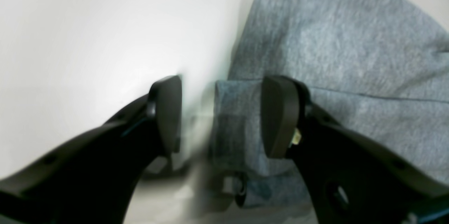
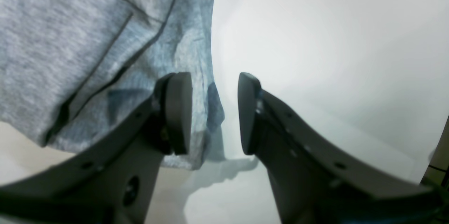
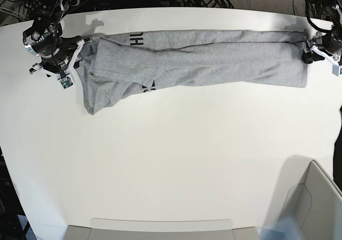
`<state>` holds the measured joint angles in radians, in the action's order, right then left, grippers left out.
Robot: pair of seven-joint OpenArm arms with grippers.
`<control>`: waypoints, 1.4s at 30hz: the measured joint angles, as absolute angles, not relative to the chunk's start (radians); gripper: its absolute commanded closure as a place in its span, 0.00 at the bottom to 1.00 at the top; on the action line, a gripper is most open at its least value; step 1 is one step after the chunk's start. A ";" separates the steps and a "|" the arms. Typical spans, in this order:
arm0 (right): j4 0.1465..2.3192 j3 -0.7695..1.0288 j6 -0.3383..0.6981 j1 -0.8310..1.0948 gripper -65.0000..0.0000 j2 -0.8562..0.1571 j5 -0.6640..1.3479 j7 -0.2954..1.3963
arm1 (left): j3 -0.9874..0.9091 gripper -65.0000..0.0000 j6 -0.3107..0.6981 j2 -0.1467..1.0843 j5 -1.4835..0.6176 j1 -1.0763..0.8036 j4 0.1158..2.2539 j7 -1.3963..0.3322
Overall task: Fold the T-shirt properly
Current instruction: 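Hold the strip end with the right gripper, regrip the other end with left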
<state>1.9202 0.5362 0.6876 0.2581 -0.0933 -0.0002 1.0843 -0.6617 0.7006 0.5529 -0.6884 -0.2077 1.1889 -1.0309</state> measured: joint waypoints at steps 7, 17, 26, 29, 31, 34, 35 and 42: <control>1.920 0.537 0.688 0.258 0.66 -0.093 0.000 1.084 | -0.660 0.44 0.694 0.551 -0.822 -0.231 1.217 -1.094; 1.921 0.537 0.688 0.260 0.66 -0.094 0.000 1.084 | -0.580 0.44 0.696 0.545 -0.920 -0.317 1.417 -1.144; 1.921 0.536 0.688 0.260 0.66 -0.094 0.001 1.084 | -0.540 0.45 0.697 0.544 -0.928 -0.315 1.352 -1.082; 1.921 0.537 0.688 0.261 0.66 -0.097 0.000 1.084 | -0.597 0.45 0.694 0.546 -0.916 -0.319 1.379 -1.099; 1.921 0.537 0.688 0.260 0.66 -0.099 0.000 1.084 | -0.627 0.45 0.696 0.549 -0.918 -0.318 1.415 -1.124; 1.921 0.537 0.688 0.260 0.66 -0.099 0.000 1.084 | -0.672 0.45 0.696 0.549 -0.921 -0.310 1.428 -1.137; 1.921 0.537 0.688 0.260 0.66 -0.099 0.000 1.084 | -0.676 0.45 0.696 0.550 -0.918 -0.311 1.428 -1.130; 1.921 0.536 0.688 0.260 0.66 -0.100 0.000 1.084 | -0.679 0.44 0.697 0.548 -0.792 -0.282 1.332 -1.090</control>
<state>1.9205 0.5362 0.6876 0.2604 -0.0998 -0.0002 1.0836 -0.6792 0.6971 0.5480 -0.7921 -0.2821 1.3315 -1.0897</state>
